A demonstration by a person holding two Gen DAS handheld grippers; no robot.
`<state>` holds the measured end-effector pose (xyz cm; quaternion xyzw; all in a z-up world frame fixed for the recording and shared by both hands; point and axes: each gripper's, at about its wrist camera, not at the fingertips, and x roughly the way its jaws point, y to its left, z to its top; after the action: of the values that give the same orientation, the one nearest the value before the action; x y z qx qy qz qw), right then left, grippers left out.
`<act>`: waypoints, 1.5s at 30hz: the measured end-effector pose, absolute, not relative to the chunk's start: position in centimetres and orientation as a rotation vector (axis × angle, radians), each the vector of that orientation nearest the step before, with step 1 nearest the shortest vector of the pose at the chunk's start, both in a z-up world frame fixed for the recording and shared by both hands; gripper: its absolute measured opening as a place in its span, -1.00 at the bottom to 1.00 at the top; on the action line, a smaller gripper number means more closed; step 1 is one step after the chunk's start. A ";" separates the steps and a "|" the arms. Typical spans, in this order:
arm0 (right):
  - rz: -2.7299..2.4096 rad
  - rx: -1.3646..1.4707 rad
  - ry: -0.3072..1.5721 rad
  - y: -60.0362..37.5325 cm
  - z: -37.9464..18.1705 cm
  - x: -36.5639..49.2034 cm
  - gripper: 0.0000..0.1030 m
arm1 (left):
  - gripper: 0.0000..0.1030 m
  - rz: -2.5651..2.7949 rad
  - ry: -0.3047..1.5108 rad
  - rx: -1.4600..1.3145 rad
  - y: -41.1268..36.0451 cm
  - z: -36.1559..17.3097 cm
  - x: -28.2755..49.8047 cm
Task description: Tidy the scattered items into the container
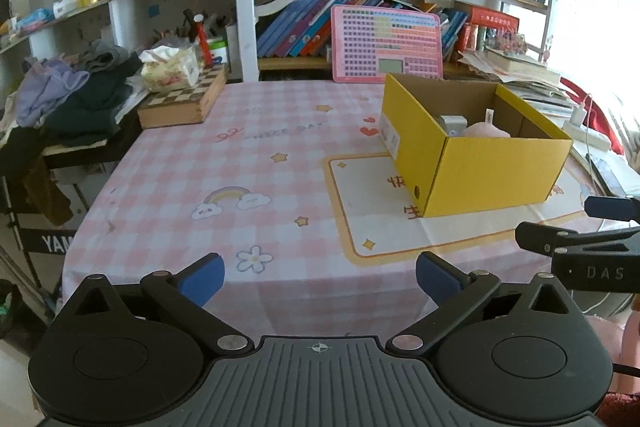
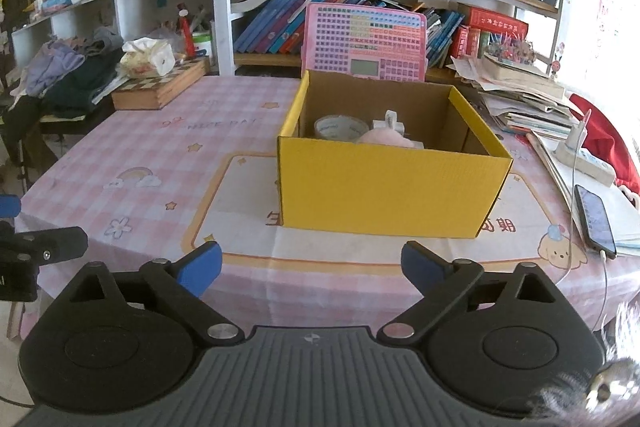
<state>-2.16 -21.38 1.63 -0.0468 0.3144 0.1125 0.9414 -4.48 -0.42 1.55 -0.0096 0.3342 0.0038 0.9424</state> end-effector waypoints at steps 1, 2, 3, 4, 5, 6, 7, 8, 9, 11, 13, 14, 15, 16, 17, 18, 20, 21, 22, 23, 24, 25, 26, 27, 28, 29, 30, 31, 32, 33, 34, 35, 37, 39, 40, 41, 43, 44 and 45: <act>0.231 -0.098 0.639 -21.3 1.7 -2.3 0.93 | 1.00 0.007 0.684 -0.024 -0.3 1.6 -4.5; 0.232 -0.100 0.637 -21.2 1.7 -2.4 0.93 | 1.00 0.007 0.688 -0.030 -0.2 1.5 -4.6; 0.233 -0.101 0.635 -21.1 1.7 -2.4 0.94 | 1.00 0.005 0.692 -0.038 -0.1 1.5 -4.7; 0.233 -0.101 0.634 -21.1 1.7 -2.5 0.94 | 1.00 0.004 0.698 -0.045 0.0 1.4 -4.7; 0.233 -0.099 0.634 -21.1 1.7 -2.5 0.94 | 1.00 0.005 0.703 -0.051 0.1 1.4 -4.7; 0.233 -0.098 0.635 -21.1 1.7 -2.5 0.95 | 1.00 0.006 0.706 -0.057 0.2 1.4 -4.7; 0.233 -0.097 0.635 -21.1 1.8 -2.5 0.95 | 1.00 0.007 0.709 -0.064 0.3 1.3 -4.7; 0.233 -0.094 0.635 -21.1 1.8 -2.6 0.95 | 1.00 0.009 0.710 -0.071 0.5 1.3 -4.8; 0.232 -0.092 0.635 -21.1 1.8 -2.6 0.95 | 1.00 0.012 0.712 -0.077 0.6 1.2 -4.8; 0.233 -0.090 0.638 -21.1 1.8 -2.6 0.95 | 1.00 0.016 0.710 -0.086 0.8 1.2 -4.8; 0.238 -0.089 0.647 -21.0 1.8 -2.5 0.95 | 1.00 0.013 0.707 -0.093 1.0 1.2 -4.9; 0.240 -0.090 0.652 -21.0 1.7 -2.4 0.95 | 1.00 0.013 0.707 -0.094 1.0 1.2 -4.9; 0.243 -0.093 0.659 -20.9 1.7 -2.4 0.95 | 1.00 0.012 0.707 -0.093 1.0 1.2 -4.8; 0.245 -0.096 0.664 -20.8 1.6 -2.3 0.95 | 1.00 0.010 0.709 -0.092 1.0 1.2 -4.8; 0.246 -0.097 0.668 -20.7 1.6 -2.3 0.95 | 1.00 0.009 0.711 -0.090 0.9 1.2 -4.8; 0.249 -0.097 0.669 -20.7 1.6 -2.2 0.95 | 1.00 0.008 0.712 -0.087 0.9 1.2 -4.8; 0.250 -0.097 0.667 -20.6 1.7 -2.1 0.96 | 1.00 0.007 0.716 -0.079 0.8 1.2 -4.7; 0.248 -0.096 0.666 -20.7 1.7 -2.1 0.95 | 1.00 0.007 0.718 -0.074 0.8 1.2 -4.6; 0.247 -0.094 0.666 -20.7 1.7 -2.1 0.96 | 1.00 0.006 0.720 -0.068 0.7 1.2 -4.5; 0.246 -0.092 0.668 -20.7 1.7 -2.0 0.96 | 1.00 0.004 0.723 -0.060 0.6 1.2 -4.5; 0.243 -0.089 0.672 -20.8 1.7 -2.0 0.96 | 1.00 0.002 0.725 -0.053 0.5 1.2 -4.4; 0.241 -0.085 0.676 -20.9 1.6 -1.9 0.96 | 1.00 0.000 0.728 -0.045 0.3 1.2 -4.3; 0.238 -0.081 0.680 -21.0 1.6 -1.9 0.96 | 1.00 -0.003 0.731 -0.037 0.2 1.2 -4.3; 0.235 -0.077 0.682 -21.1 1.6 -1.8 0.96 | 1.00 -0.006 0.733 -0.030 0.0 1.2 -4.2; 0.232 -0.073 0.685 -21.1 1.5 -1.7 0.96 | 1.00 -0.010 0.734 -0.023 -0.1 1.2 -4.2; 0.229 -0.070 0.688 -21.2 1.5 -1.7 0.96 | 1.00 -0.015 0.736 -0.018 -0.3 1.2 -4.1; 0.227 -0.067 0.690 -21.3 1.5 -1.7 0.96 | 1.00 -0.019 0.738 -0.013 -0.4 1.2 -4.1; 0.226 -0.065 0.692 -21.4 1.4 -1.6 0.96 | 1.00 -0.022 0.739 -0.009 -0.5 1.2 -4.0; 0.224 -0.063 0.694 -21.5 1.4 -1.6 0.96 | 1.00 -0.025 0.740 -0.005 -0.7 1.2 -4.0; 0.223 -0.062 0.696 -21.5 1.3 -1.6 0.96 | 1.00 -0.026 0.741 -0.002 -0.7 1.2 -4.0; 0.223 -0.060 0.698 -21.5 1.3 -1.6 0.96 | 1.00 -0.028 0.742 -0.001 -0.8 1.2 -4.0; 0.223 -0.060 0.699 -21.5 1.3 -1.6 0.96 | 1.00 -0.029 0.742 -0.002 -0.8 1.2 -3.9; 0.222 -0.059 0.699 -21.6 1.3 -1.5 0.96 | 1.00 -0.031 0.744 -0.005 -0.7 1.2 -3.9; 0.221 -0.058 0.700 -21.6 1.3 -1.5 0.96 | 1.00 -0.031 0.749 -0.007 -0.7 1.2 -3.8; 0.220 -0.057 0.702 -21.6 1.2 -1.5 0.96 | 1.00 -0.032 0.750 -0.008 -0.7 1.1 -3.7; 0.220 -0.055 0.703 -21.7 1.2 -1.5 0.96 | 1.00 -0.033 0.752 -0.008 -0.7 1.1 -3.7; 0.220 -0.055 0.705 -21.7 1.2 -1.4 0.96 | 1.00 -0.034 0.755 -0.009 -0.7 1.1 -3.6; 0.220 -0.056 0.706 -21.6 1.1 -1.4 0.96 | 1.00 -0.034 0.757 -0.010 -0.7 1.1 -3.5; 0.221 -0.057 0.707 -21.6 1.1 -1.4 0.96 | 1.00 -0.033 0.758 -0.010 -0.7 1.0 -3.5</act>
<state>-1.36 -21.58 1.12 -0.0279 0.3454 0.1080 0.9318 -3.51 -0.68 1.03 -0.0051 0.3701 -0.0163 0.9288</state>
